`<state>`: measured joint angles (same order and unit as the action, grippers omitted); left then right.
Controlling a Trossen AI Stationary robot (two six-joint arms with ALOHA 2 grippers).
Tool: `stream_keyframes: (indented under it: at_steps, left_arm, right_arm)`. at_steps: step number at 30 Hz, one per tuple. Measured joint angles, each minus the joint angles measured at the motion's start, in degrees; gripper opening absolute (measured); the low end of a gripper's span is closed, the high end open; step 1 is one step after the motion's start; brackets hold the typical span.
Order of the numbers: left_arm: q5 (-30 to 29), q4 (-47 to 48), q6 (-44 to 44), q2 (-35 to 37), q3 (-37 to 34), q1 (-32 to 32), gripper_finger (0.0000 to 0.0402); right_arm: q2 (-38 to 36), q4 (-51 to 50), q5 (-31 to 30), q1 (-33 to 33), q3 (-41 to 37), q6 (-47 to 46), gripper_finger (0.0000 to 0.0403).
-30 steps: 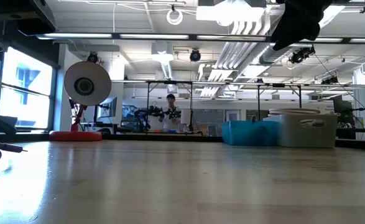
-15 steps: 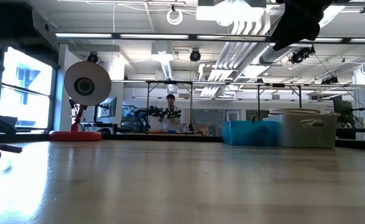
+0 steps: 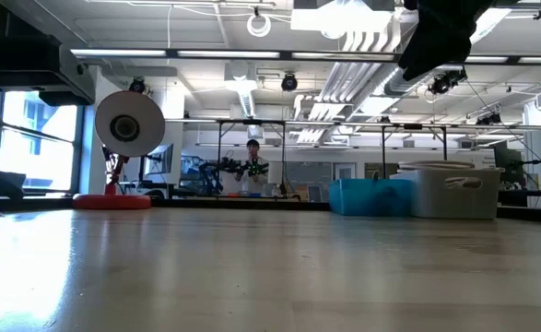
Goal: Pick & Place USB Port
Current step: Put the purple charger cable into the blue bin
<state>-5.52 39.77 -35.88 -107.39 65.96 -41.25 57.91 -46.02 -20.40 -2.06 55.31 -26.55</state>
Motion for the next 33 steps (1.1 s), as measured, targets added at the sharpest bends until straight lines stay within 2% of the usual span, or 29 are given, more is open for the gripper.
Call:
stream_keyframes:
  at_steps: [2,6,11,14,18,20,24,29,33]
  left_arm:
    - [0.00,0.00,0.11,0.02,0.02,0.10,0.0015]
    - [-2.61,-0.13,0.11,-0.07,-0.03,-0.17,0.0022]
    - [-6.73,2.29,1.48,0.29,0.98,-0.16,0.0007]
    - [-16.12,9.56,3.52,-0.22,2.89,0.02,0.0008]
    - [-29.77,18.54,7.74,-0.01,7.68,0.08,0.0004]
    - [-37.43,26.05,11.85,-0.01,10.07,-0.66,0.0004]
    - [-55.12,34.13,18.27,0.11,14.57,-2.41,0.0004]
    - [-74.12,32.61,17.67,0.19,17.26,-4.73,0.0004]
    - [-80.46,26.17,11.12,0.15,17.31,-4.87,0.0004]
  right_arm:
    - [1.43,-0.02,0.02,0.00,0.02,0.12,0.0206]
    - [4.70,0.00,0.85,0.00,0.02,1.06,0.0205]
    - [9.20,2.22,3.59,-0.24,0.02,0.96,0.0206]
    - [12.21,10.69,7.43,-2.04,0.02,2.30,0.0204]
    - [16.07,24.81,13.93,-5.64,0.02,8.70,0.0206]
    - [17.40,29.51,14.88,-7.15,0.02,10.38,0.0206]
    - [19.67,34.41,14.84,-9.24,0.02,11.19,0.0205]
    - [22.77,40.96,14.90,-10.77,0.02,12.23,0.0206]
    - [25.77,48.39,17.23,-11.24,0.02,13.76,0.0205]
